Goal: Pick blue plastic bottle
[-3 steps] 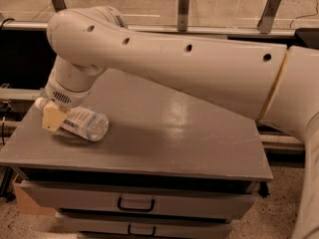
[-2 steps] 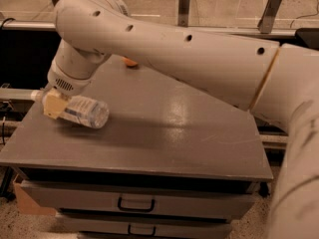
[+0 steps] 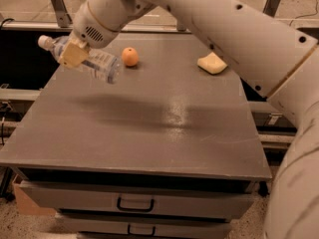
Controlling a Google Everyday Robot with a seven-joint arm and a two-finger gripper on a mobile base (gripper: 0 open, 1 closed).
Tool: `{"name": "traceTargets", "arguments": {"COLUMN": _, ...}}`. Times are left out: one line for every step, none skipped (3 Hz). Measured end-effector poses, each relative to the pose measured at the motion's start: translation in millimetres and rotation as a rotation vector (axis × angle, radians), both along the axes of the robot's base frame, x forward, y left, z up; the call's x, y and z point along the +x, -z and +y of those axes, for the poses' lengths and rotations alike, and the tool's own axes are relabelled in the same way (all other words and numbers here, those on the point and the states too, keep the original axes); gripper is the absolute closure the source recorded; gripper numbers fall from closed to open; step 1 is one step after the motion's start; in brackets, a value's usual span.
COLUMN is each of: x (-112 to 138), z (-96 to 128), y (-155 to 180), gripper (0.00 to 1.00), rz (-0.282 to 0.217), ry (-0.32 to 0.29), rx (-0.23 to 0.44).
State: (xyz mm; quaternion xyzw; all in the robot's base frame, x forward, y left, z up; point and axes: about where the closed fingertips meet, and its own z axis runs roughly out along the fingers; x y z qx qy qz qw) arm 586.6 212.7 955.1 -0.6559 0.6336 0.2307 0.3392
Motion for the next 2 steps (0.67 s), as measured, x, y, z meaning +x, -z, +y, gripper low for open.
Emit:
{"name": "traceTargets", "arguments": {"x": 8, "z": -57, "y": -52, "gripper": 1.0, "rz": -0.072, "ry": 0.031, "rx": 0.119}}
{"name": "traceTargets", "arguments": {"x": 13, "z": -89, "y": -57, "gripper": 1.0, "rz": -0.077, "ry": 0.074, "rx": 0.133}}
